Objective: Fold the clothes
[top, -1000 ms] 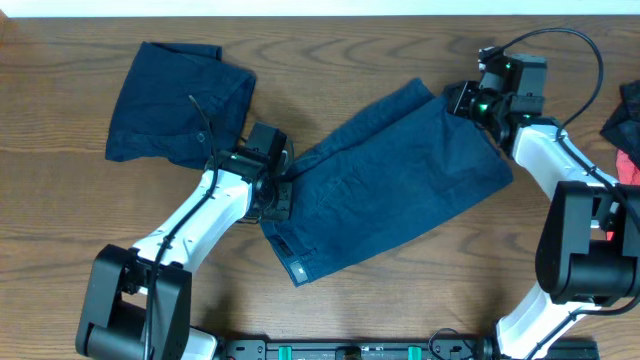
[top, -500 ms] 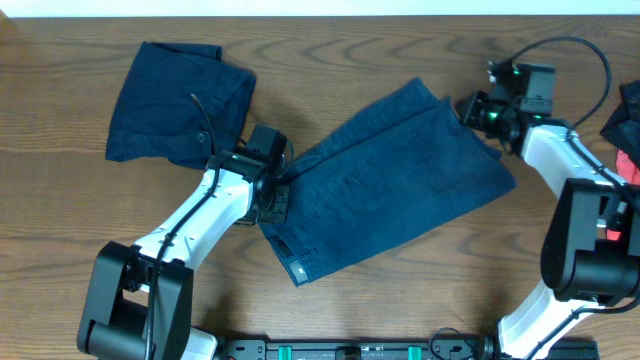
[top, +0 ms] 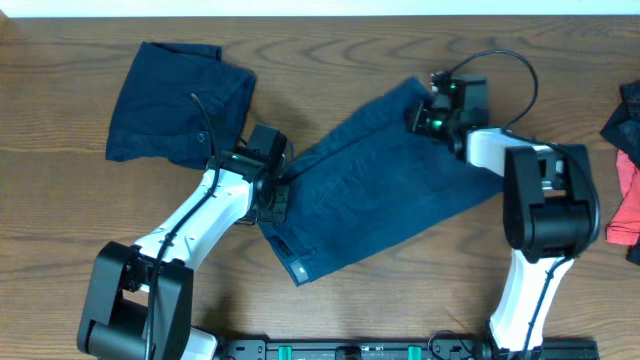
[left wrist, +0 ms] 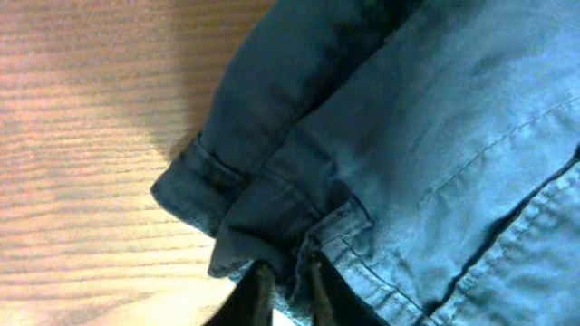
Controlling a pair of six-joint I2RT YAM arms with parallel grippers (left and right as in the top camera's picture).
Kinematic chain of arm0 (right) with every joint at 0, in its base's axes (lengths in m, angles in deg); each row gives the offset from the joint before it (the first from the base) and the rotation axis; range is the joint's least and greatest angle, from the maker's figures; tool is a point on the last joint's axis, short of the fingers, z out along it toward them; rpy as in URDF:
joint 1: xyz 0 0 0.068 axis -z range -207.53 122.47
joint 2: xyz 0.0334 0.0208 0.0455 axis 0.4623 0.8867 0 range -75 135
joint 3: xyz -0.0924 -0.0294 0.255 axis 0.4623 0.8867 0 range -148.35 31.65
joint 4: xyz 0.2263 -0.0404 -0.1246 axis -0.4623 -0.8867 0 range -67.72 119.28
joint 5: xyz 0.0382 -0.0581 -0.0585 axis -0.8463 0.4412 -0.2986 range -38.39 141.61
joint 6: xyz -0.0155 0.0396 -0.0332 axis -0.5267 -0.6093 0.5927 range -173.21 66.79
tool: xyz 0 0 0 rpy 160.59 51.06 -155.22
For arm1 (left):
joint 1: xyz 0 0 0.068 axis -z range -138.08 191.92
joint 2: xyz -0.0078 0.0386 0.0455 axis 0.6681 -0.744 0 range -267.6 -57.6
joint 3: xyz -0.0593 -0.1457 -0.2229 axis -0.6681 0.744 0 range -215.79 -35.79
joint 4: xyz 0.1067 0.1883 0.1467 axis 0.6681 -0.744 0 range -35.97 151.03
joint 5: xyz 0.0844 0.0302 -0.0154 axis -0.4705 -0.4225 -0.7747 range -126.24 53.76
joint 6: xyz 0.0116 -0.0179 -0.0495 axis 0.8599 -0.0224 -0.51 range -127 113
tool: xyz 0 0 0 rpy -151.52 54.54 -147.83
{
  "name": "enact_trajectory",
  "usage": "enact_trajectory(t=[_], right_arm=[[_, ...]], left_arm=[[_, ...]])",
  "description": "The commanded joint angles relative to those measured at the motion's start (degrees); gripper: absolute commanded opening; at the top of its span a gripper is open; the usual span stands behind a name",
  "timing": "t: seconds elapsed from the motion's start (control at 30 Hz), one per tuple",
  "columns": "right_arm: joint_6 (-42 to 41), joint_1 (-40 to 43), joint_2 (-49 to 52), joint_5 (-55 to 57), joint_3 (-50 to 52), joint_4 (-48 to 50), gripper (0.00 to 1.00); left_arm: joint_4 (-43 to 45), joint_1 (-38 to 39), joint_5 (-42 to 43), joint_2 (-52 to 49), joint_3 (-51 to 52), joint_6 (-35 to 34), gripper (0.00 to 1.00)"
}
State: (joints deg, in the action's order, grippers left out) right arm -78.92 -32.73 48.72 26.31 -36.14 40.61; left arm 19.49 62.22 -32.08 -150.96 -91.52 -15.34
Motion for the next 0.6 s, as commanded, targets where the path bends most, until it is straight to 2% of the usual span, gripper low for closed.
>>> enact_trajectory(t=[0.0, 0.1, 0.2, 0.3, 0.37, 0.43, 0.5, 0.57], right_arm=[[-4.5, -0.5, 1.6, 0.9, 0.4, 3.5, 0.01], [-3.5, 0.5, -1.0, -1.9, 0.4, 6.6, 0.01], [-1.3, 2.8, -5.9, -5.2, 0.4, 4.6, 0.01], [2.0, 5.4, -12.3, -6.5, 0.4, -4.0, 0.01], [5.3, 6.7, -16.2, -5.5, 0.4, -13.3, 0.03], [7.6, 7.3, -18.8, -1.6, 0.4, -23.3, 0.05], [8.7, 7.4, -20.0, 3.8, 0.4, -32.8, 0.05], [8.6, 7.4, -19.8, 8.9, 0.4, -41.2, 0.04]], left_arm=[[-0.1, -0.2, -0.8, -0.5, 0.3, 0.4, 0.31], [-0.2, -0.2, -0.8, -0.2, -0.3, 1.9, 0.48], [-0.7, -0.3, -0.8, 0.5, -1.6, 3.7, 0.59], [-2.0, -0.9, -0.4, 2.2, -3.3, 3.1, 0.67], [-3.3, -1.4, 0.9, 3.5, -4.3, -0.7, 0.79], [-3.1, -1.9, 6.2, 4.8, -4.5, -3.2, 0.80], [-2.2, -1.9, 13.7, 5.3, -4.5, -3.1, 0.78], [-1.0, -1.3, 18.0, 5.1, -4.2, -3.1, 0.64]])
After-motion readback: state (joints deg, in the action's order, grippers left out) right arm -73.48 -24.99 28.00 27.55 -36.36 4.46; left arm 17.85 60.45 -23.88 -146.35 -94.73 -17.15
